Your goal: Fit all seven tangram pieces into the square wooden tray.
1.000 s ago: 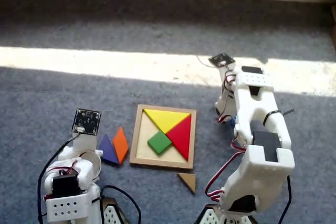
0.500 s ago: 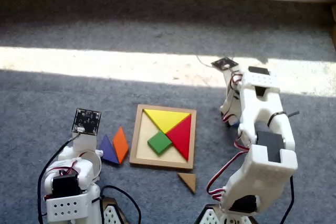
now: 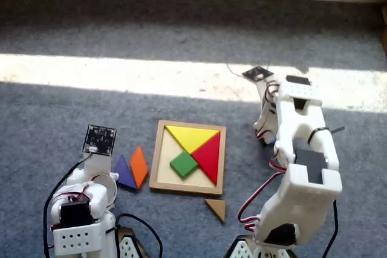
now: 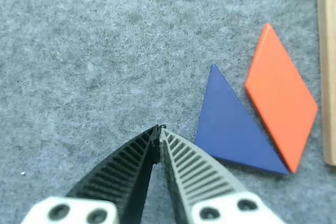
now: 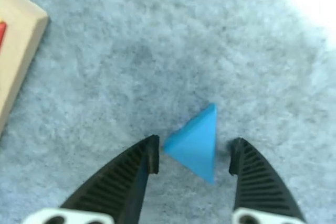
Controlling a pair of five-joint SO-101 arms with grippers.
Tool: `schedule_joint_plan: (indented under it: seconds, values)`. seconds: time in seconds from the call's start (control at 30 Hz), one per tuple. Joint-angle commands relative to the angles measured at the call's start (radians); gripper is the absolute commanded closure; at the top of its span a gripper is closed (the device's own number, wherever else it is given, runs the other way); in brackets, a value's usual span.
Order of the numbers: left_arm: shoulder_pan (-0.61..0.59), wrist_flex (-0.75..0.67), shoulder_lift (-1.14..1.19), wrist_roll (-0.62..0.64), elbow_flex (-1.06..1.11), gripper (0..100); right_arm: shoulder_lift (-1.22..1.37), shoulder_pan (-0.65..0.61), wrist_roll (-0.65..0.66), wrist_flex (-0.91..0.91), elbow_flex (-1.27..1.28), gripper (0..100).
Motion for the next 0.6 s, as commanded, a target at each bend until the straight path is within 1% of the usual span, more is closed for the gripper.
schedule_joint_plan:
  seconds: [0.0,0.1,0.3,0.57]
  values:
    - [-0.012,0.008,-0.028,0.006,0.019,97,0.051,0.016,0.014,0.005,-0.007,85.1]
    - [-0.012,0.008,-0.028,0.006,0.019,97,0.051,0.018,0.014,0.013,-0.007,89.5]
    - [-0.012,0.008,-0.028,0.006,0.019,97,0.042,0.018,0.014,0.016,-0.007,90.4]
    - [-0.012,0.008,-0.028,0.006,0.019,97,-0.225,-0.025,0.006,0.176,-0.001,90.4]
